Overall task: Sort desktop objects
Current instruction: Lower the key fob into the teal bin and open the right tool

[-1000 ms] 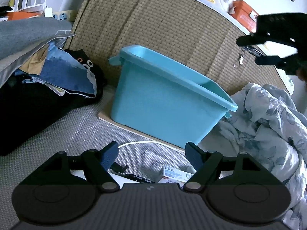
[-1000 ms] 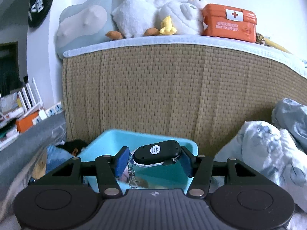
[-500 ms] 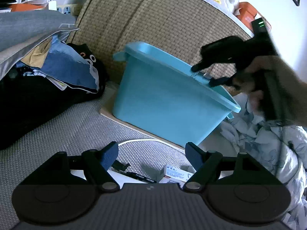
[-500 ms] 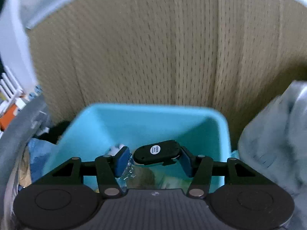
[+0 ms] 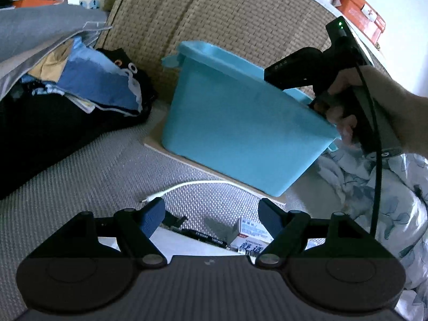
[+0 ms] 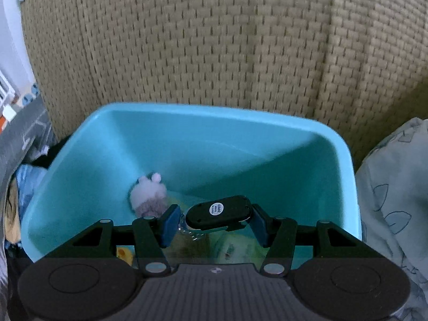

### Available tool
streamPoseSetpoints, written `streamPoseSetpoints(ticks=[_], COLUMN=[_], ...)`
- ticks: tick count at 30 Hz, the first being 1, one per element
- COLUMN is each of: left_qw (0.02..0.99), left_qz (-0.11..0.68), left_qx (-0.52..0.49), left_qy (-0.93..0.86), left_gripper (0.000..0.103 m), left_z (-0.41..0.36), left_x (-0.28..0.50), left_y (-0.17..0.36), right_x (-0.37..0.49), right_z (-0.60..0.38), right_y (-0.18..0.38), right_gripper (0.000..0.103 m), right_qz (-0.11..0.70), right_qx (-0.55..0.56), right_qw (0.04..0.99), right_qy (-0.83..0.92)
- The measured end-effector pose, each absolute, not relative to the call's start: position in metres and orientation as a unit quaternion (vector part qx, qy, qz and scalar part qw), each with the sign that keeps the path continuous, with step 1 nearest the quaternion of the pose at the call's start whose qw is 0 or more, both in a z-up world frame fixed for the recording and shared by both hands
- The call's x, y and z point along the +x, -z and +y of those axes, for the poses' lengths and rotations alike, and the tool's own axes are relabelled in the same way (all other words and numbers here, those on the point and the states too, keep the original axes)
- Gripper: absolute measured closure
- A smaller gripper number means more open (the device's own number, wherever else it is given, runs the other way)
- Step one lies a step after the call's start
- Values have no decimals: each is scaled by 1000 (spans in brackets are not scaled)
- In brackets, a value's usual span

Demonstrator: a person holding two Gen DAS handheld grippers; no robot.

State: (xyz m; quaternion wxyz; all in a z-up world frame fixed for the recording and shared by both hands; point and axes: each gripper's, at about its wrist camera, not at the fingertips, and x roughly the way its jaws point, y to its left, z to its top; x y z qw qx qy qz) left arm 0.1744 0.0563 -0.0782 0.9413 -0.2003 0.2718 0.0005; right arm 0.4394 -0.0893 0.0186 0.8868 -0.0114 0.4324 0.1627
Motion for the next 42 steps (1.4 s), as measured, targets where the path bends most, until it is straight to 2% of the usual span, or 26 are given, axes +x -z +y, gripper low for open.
streamPoseSetpoints(ticks=[29, 42], left_qw=[940, 940], left_qz=[278, 273], left_qx=[-199, -207], left_qy=[2, 2], left_gripper=[23, 23], left_z=[58, 60], left_x=[175, 173], left_y=[80, 77], right_x=[476, 476], right_z=[-76, -77], right_y=[-2, 1], right_gripper=[43, 43], right_qz=[552, 561], right_qx=[-29, -27], right_qw=[812, 807], right_qy=[-185, -182])
